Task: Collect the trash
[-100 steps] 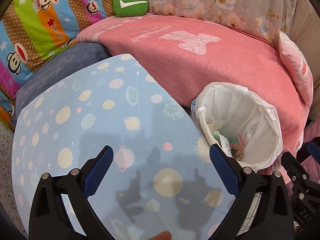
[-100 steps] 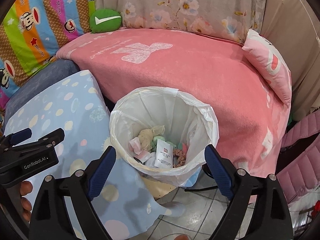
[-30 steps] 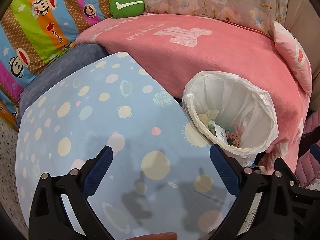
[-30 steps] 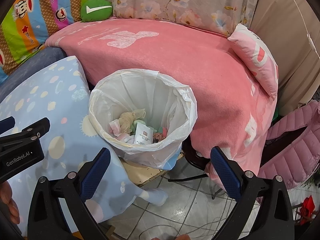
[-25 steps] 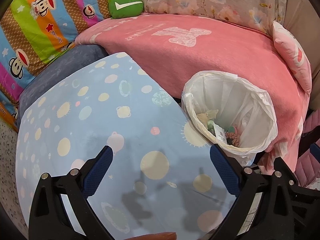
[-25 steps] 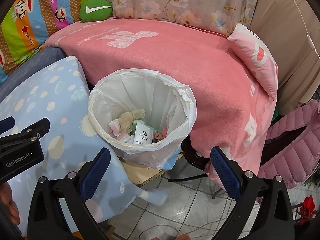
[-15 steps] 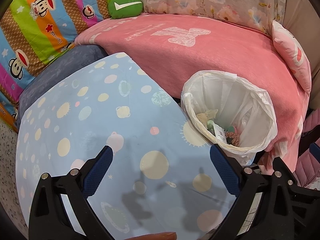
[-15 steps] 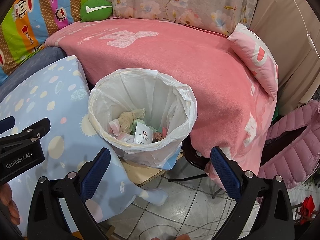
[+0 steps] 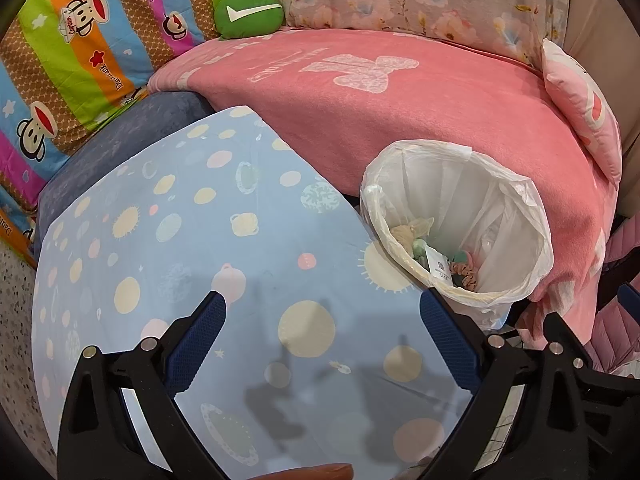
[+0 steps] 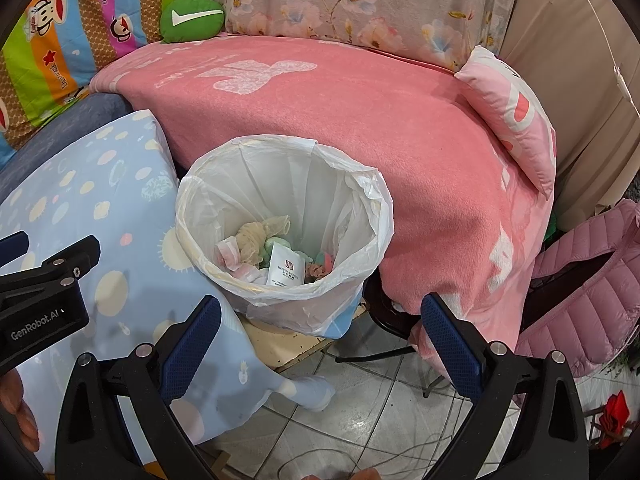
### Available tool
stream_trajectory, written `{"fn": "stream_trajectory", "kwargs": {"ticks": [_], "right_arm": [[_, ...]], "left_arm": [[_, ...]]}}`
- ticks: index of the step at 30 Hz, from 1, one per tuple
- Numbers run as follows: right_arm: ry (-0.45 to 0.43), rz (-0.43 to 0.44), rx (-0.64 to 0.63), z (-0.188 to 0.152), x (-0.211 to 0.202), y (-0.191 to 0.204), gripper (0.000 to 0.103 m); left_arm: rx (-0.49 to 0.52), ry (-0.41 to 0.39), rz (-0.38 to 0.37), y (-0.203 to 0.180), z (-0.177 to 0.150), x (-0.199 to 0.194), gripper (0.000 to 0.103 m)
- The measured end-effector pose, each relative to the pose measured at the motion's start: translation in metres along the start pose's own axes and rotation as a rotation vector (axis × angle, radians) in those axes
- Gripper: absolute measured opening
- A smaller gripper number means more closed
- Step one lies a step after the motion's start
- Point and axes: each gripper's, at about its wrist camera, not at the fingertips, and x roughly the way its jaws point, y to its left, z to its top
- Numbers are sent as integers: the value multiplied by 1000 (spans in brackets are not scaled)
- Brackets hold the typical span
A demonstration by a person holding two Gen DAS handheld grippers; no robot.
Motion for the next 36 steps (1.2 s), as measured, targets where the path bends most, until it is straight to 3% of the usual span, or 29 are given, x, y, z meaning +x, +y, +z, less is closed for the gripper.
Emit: {"fn": "stream_trajectory", "kwargs": {"ticks": [36], "right_arm": [[3, -4, 2, -6, 3, -3, 96]], "left_arm": [[26, -2, 9, -4, -4, 2, 93]]}}
